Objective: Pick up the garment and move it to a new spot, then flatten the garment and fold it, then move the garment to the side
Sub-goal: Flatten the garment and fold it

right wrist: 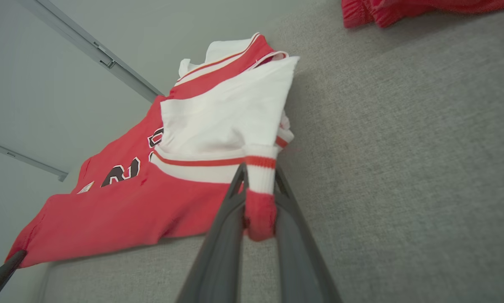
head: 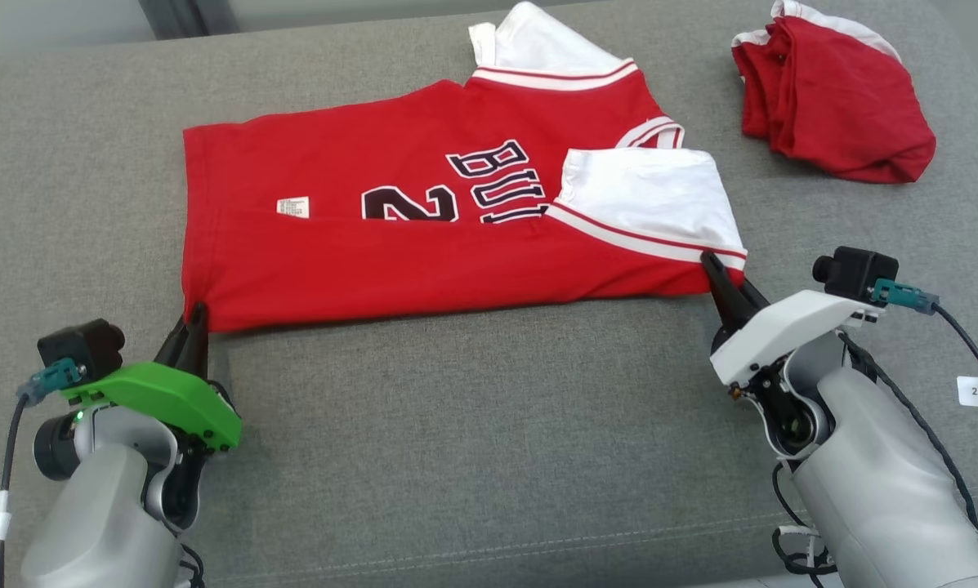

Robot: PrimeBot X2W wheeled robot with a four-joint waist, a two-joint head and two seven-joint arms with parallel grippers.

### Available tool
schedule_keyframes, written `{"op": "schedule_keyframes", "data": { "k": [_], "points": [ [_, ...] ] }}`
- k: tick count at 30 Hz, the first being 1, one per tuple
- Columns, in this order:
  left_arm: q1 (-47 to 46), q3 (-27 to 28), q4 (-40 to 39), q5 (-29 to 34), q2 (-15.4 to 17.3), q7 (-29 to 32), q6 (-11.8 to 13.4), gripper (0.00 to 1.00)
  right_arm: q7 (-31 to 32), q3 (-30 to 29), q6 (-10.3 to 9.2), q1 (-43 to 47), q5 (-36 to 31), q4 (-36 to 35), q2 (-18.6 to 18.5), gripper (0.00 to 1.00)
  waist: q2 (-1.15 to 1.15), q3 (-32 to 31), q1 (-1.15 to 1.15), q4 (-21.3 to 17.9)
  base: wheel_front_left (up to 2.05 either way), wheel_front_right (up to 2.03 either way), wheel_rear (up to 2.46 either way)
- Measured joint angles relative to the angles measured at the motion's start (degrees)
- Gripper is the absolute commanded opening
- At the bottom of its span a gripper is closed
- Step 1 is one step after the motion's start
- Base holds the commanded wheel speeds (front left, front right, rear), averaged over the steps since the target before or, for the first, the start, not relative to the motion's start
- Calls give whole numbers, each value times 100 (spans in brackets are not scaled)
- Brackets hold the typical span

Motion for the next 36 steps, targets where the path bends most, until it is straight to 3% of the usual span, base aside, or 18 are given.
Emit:
{"op": "schedule_keyframes", "data": {
  "k": [18, 36],
  "points": [
    [906, -51, -441, -59, 263, -116, -48, 0, 166, 70, 9, 1036, 670, -744, -381, 0, 0, -526, 0, -284, 0, 0, 0],
    [1830, 8, -1094, -236, 361, -89, 25, 0, 552, 119, 10, 1992, 1026, -1750, -844, 0, 0, -429, 0, -313, 0, 0, 0]
  ]
}}
